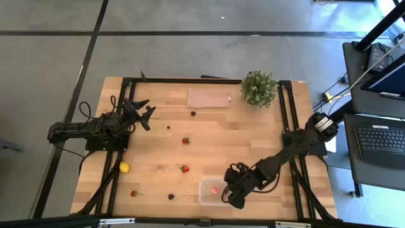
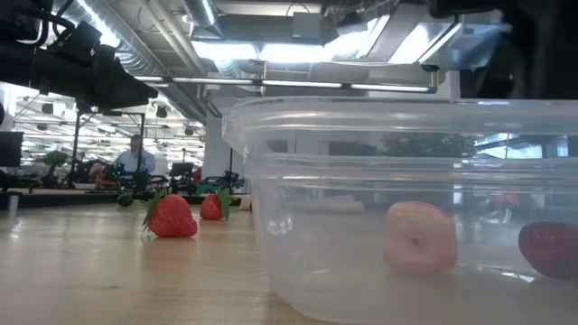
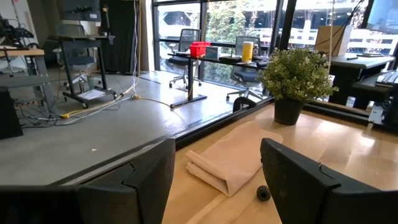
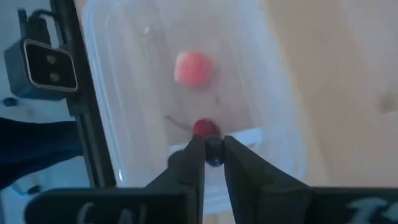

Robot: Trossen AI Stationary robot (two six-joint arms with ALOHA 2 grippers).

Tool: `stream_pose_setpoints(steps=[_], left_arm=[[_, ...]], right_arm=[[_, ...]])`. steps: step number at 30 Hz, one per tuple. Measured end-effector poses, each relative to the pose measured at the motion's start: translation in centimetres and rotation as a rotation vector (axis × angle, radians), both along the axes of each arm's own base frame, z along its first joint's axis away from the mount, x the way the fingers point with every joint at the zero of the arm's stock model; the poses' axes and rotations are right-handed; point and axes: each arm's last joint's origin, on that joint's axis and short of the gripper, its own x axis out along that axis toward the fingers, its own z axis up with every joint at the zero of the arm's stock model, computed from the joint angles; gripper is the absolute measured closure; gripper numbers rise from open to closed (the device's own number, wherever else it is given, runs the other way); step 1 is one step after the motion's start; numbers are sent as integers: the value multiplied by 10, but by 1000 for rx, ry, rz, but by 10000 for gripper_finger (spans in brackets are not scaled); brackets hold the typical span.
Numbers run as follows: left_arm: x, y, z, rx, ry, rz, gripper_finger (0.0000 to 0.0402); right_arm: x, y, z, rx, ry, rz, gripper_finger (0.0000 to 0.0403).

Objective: Pick and placing Produce into tupperware
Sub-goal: Put the right blueberry into the transparent container

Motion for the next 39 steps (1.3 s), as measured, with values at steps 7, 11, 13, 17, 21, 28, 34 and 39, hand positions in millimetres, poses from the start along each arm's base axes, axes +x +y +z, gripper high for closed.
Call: stream_pose_setpoints(steps=[7,11,13,17,21,28,34,39], left_arm=[[0,0,0,0,0,0,172],[0,0,0,0,0,0,172],[0,0,0,0,0,0,172],[0,0,0,0,1,0,172],[0,0,0,0,1,0,172],[0,0,0,0,1,0,172],[0,0,0,0,1,0,172],[0,0,0,0,1,0,172]], right_arm=[[-7,-1,-15,14,6,-13,353],[-8,-1,-16,10,6,-5,353],[-8,-1,-16,3,1,12,353],[-7,-1,-16,0,-4,19,344],[-6,0,-15,-9,-29,58,311],[3,-4,-12,13,-77,50,212],[16,-12,-7,43,-150,73,139],[19,-17,-7,48,-144,115,114]])
